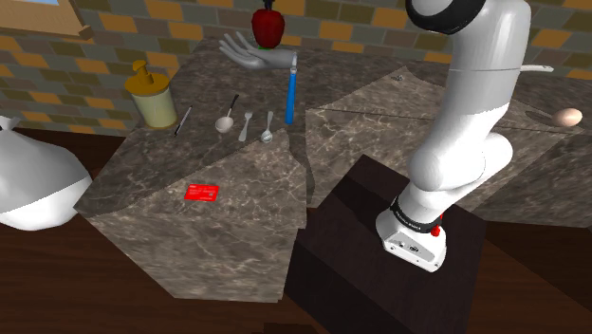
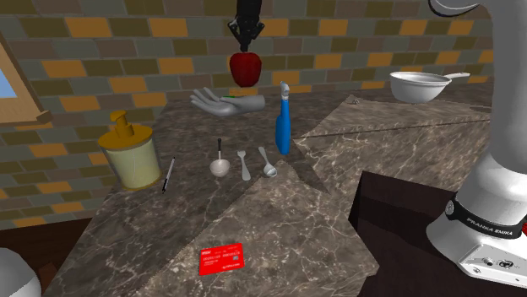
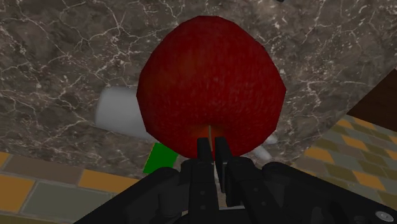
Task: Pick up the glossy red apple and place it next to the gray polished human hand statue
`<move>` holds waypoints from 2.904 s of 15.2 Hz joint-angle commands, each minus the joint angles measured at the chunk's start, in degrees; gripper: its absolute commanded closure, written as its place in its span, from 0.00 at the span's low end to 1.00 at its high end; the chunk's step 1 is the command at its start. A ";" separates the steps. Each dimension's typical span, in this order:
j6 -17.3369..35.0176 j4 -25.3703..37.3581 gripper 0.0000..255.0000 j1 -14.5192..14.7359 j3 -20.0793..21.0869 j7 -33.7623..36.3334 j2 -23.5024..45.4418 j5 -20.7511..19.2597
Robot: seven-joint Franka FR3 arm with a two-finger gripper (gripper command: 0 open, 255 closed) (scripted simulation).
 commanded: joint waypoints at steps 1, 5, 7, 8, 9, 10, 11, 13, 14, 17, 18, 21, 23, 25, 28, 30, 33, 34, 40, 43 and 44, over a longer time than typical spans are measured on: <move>-0.87 3.90 1.00 -0.47 -0.57 -2.18 2.61 -0.14; 1.39 1.96 1.00 -1.26 -0.77 -2.23 2.90 -0.18; 3.07 -0.12 1.00 -1.65 -0.80 -1.81 2.55 -0.22; 3.89 -1.11 1.00 -1.83 -0.82 -1.59 2.41 -0.25; 4.70 -2.06 1.00 -1.99 -0.85 -1.38 2.29 -0.30; 5.49 -2.98 1.00 -2.14 -0.88 -1.17 2.19 -0.36; 6.27 -3.86 1.00 -2.28 -0.92 -0.95 2.11 -0.43; 7.80 -5.55 1.00 -2.52 -1.01 -0.52 2.01 -0.61; 8.55 -6.35 1.00 -2.62 -1.06 -0.30 1.98 -0.71; 10.73 -8.60 1.00 -2.88 -1.24 0.38 2.00 -1.08; 11.44 -9.31 1.00 -2.95 -1.31 0.61 2.04 -1.22; 13.52 -11.28 1.00 -3.10 -1.55 1.31 2.24 -1.69; 14.86 -12.49 1.00 -3.17 -1.73 1.80 2.44 -2.06; 16.18 -13.62 1.00 -3.20 -1.92 2.30 2.69 -2.45; 18.10 -15.18 1.00 -3.20 -2.26 3.07 3.16 -3.10; 19.34 -16.13 1.00 -3.17 -2.50 3.60 3.53 -3.57; 21.16 -17.42 1.00 -3.07 -2.91 4.42 4.17 -4.33; 21.76 -17.82 1.00 -3.03 -3.06 4.70 4.40 -4.59; 24.40 -19.44 1.00 -2.75 -3.79 6.03 5.59 -5.87; 24.40 -19.44 1.00 -2.75 -3.80 6.03 5.60 -5.87; 24.40 -19.44 1.00 -2.75 -3.80 6.03 5.60 -5.87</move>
